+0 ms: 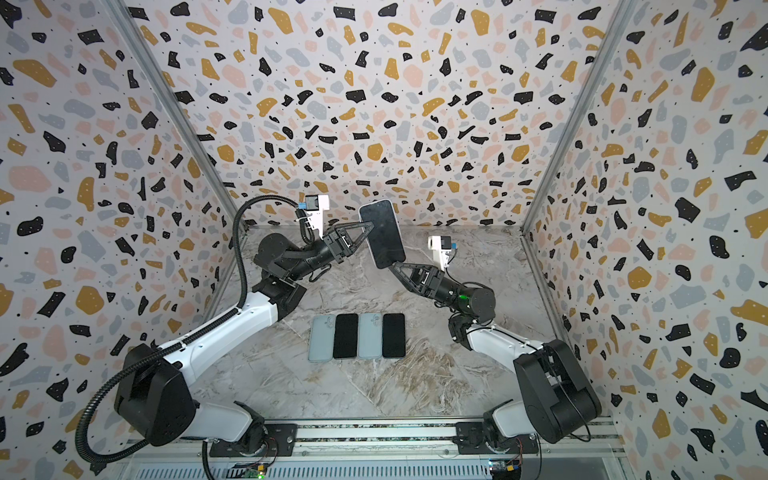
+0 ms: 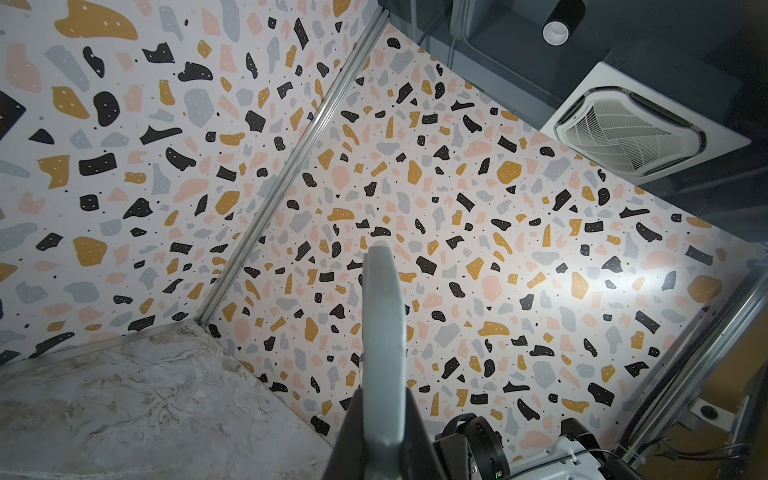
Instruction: Take the phone out of the phone case
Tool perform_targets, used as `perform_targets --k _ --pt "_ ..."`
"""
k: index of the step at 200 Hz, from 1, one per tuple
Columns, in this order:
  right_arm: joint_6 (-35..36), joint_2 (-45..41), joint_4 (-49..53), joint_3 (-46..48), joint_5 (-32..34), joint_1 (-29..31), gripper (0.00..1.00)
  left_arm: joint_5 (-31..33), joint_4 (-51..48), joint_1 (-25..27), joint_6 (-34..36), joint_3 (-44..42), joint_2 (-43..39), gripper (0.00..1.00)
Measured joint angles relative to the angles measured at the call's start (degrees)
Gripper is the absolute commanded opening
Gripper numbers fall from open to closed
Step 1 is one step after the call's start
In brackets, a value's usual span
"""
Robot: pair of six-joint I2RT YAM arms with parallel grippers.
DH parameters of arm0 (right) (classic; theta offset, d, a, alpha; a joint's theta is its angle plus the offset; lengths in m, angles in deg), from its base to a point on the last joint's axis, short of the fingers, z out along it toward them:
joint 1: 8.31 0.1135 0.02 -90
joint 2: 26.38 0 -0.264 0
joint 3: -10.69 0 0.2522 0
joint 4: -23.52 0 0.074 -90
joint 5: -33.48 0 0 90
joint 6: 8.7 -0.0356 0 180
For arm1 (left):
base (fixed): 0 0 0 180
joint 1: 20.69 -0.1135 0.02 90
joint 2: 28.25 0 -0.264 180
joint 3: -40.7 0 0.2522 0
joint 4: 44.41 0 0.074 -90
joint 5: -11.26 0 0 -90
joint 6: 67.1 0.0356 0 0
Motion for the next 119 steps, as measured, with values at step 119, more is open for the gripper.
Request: perform_targets --k 119 --pt "0.90 0.57 0.92 -1.31 -1.73 -1.38 0.44 0.61 3.13 1.14 -0.22 -0.57 -0.11 0.00"
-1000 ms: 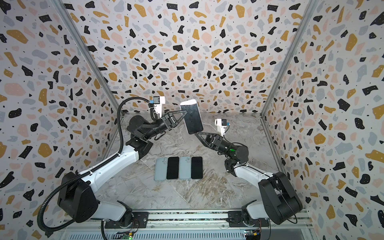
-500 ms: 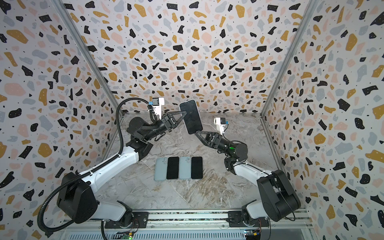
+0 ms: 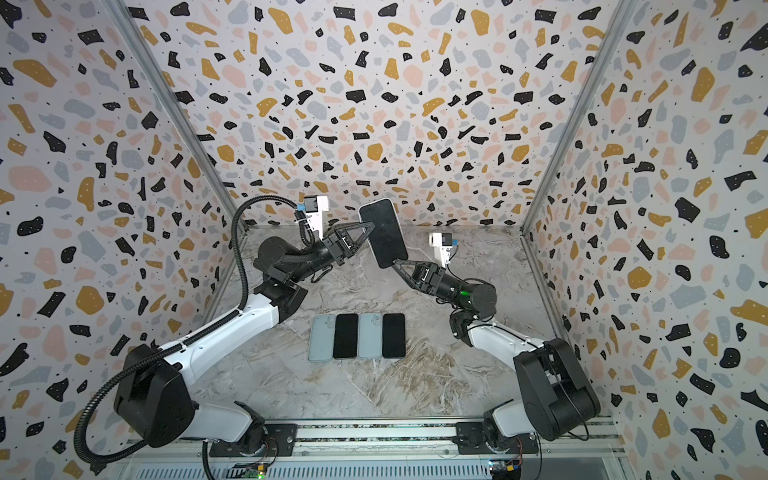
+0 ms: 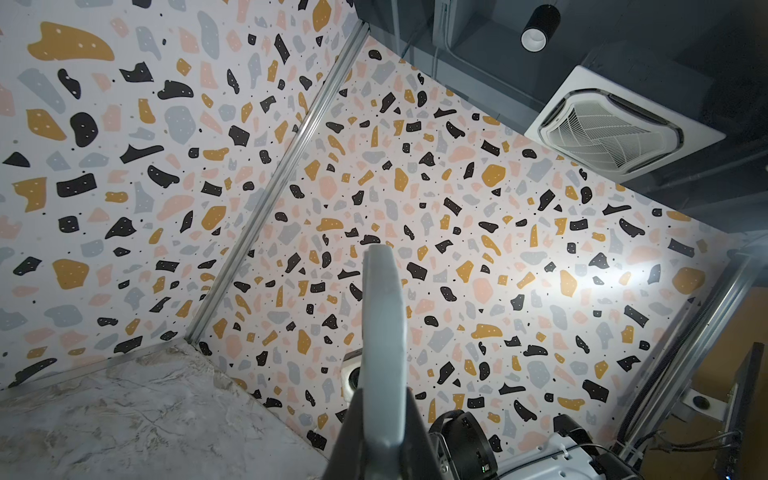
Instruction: Take the phone out of the phone case
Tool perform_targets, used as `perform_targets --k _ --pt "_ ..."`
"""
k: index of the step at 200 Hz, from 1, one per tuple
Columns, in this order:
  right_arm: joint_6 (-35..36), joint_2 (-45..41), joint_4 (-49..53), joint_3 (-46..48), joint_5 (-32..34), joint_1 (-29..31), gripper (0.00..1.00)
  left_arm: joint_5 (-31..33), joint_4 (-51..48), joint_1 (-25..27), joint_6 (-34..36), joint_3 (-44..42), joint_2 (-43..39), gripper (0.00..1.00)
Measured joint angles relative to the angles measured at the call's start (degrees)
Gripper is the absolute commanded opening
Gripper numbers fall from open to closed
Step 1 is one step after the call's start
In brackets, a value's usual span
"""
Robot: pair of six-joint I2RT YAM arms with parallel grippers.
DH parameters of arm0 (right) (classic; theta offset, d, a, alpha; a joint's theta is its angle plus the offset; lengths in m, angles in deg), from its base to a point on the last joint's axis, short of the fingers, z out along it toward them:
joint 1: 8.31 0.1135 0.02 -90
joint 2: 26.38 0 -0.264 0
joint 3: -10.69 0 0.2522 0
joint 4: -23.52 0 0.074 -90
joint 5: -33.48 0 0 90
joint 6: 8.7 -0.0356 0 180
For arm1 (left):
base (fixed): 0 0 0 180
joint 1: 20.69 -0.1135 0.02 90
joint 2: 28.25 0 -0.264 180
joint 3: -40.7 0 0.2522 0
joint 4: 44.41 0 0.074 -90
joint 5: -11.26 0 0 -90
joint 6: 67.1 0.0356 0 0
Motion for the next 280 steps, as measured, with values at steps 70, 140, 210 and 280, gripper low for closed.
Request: perform_targets --k 70,140,210,280 --pt "0.59 0.00 0.39 0.00 -1.16 -0.87 0.39 0.61 0.98 0.04 -1.60 -0.72 0.04 0.00" --pt "-0.87 -0.42 0.04 2.62 0.50 -1.14 0.43 1.66 -0.55 0.04 -3.17 -0.55 2.01 0.00" --pt "-0.61 -3.45 0.81 4.20 1.90 -1.33 0.43 2.03 1.31 0.20 -6.54 -0.98 2.51 0.00" --pt "-0.61 -8.02 1.36 7.58 4.94 -1.36 0.47 1.97 3.52 1.07 -9.86 -1.25 3.80 0.00"
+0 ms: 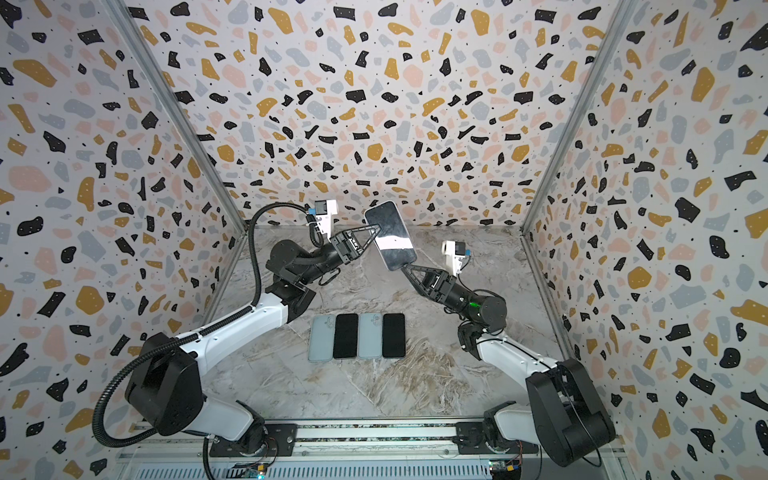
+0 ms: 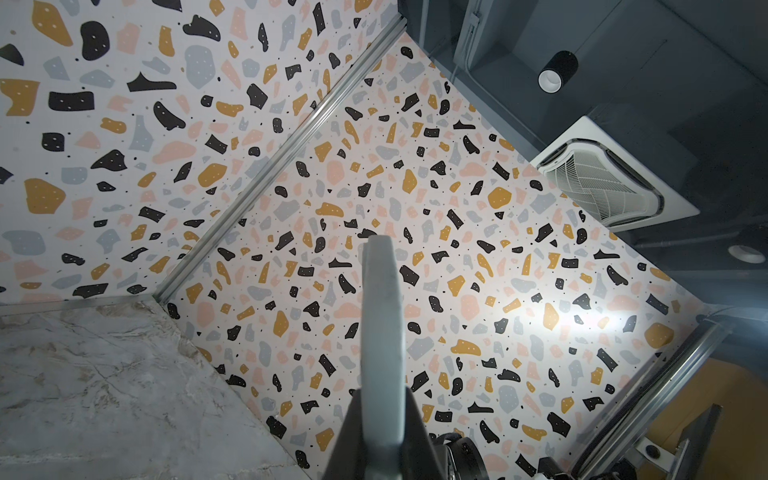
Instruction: Take the phone out of the phone case
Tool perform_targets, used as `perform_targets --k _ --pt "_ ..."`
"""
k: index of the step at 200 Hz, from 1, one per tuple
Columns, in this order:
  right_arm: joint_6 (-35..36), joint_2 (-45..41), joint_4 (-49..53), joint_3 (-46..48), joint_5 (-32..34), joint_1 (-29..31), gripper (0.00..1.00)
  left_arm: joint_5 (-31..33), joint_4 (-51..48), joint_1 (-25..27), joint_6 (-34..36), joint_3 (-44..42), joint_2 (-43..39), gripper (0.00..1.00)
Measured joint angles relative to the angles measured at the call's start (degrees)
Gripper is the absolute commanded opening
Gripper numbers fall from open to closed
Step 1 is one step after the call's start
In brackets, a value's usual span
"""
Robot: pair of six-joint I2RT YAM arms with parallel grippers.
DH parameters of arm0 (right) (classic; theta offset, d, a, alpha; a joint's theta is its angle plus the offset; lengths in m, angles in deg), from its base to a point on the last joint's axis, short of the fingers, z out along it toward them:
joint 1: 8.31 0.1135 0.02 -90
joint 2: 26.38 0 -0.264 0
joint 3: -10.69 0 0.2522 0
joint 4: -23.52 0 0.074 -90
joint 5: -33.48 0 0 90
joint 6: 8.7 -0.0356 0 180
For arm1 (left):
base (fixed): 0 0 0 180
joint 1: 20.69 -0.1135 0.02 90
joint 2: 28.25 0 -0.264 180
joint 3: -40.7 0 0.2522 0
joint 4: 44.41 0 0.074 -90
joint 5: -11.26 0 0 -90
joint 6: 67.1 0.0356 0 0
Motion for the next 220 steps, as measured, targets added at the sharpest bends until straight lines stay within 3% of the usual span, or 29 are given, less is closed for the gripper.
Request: perform_targets --k 220 --pt "2.97 -5.55 1.27 3.41 3.37 -0.35 0.49 -0.31 0.94 0.87 -0.52 -1.27 -0.87 0.00"
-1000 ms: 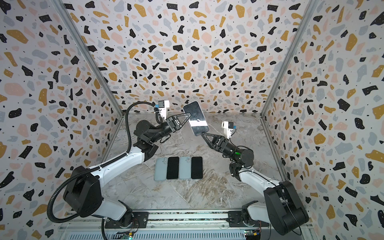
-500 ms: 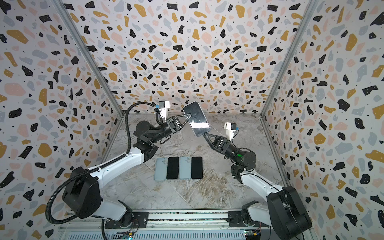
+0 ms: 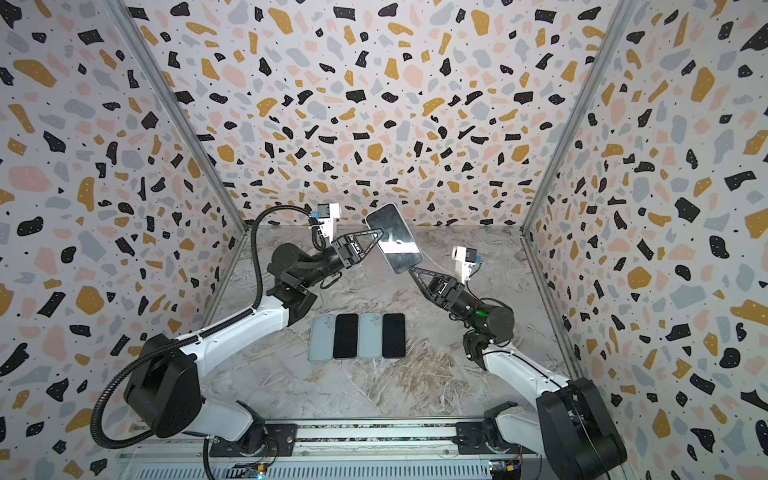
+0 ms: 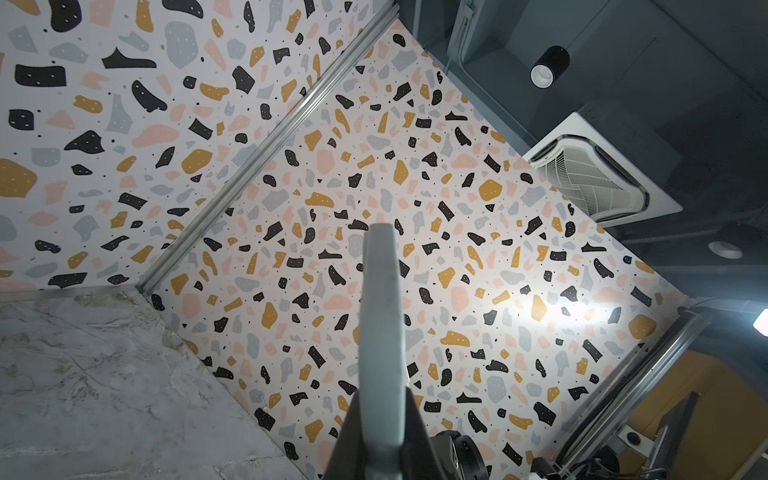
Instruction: Take the phone out of the phone case
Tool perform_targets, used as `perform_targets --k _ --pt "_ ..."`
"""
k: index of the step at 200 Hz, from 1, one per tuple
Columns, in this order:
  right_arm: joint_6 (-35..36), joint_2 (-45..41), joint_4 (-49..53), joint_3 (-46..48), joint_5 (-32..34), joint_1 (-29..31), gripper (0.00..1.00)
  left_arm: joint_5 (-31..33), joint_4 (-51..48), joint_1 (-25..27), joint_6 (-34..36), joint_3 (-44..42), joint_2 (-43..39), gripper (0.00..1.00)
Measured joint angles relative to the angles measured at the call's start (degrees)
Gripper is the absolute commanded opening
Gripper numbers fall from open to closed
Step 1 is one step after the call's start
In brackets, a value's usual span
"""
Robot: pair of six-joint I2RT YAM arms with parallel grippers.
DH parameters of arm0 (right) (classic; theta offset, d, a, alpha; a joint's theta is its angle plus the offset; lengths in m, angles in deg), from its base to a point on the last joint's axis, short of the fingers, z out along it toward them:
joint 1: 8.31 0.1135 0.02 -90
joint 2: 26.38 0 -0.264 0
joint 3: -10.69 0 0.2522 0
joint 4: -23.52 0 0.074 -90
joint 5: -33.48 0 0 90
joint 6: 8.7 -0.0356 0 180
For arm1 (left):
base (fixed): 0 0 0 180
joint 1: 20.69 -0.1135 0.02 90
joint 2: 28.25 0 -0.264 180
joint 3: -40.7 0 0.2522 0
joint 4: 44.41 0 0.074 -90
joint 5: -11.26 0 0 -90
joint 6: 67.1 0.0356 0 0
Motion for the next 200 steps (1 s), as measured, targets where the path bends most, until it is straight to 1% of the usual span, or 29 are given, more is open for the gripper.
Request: perform_targets --k 42,107,144,188,200 --pt "0.85 1.33 -0.07 -0.74 -0.02 0.00 0.49 0.94 -0.13 0.42 0.92 -0.24 -0.20 0.00" --pt "1.53 3.85 -0.09 -2.64 -0.31 0.00 0.48 2.95 -1.11 0.79 4.39 -0.76 -1.36 0.00" --pt "2.34 5.31 -0.11 -3.45 -0.63 0.00 0.42 3.80 -2.05 0.98 6.10 -0.79 -1.88 0.00" --pt "3.69 6.69 -0.09 -4.11 -1.68 -0.26 0.27 4.09 -2.49 1.09 7.21 -0.98 -2.27 0.00" --pt "3.98 6.71 -0.09 -4.11 -1.99 -0.37 0.25 4.13 -2.67 1.16 7.50 -0.98 -2.38 0.00"
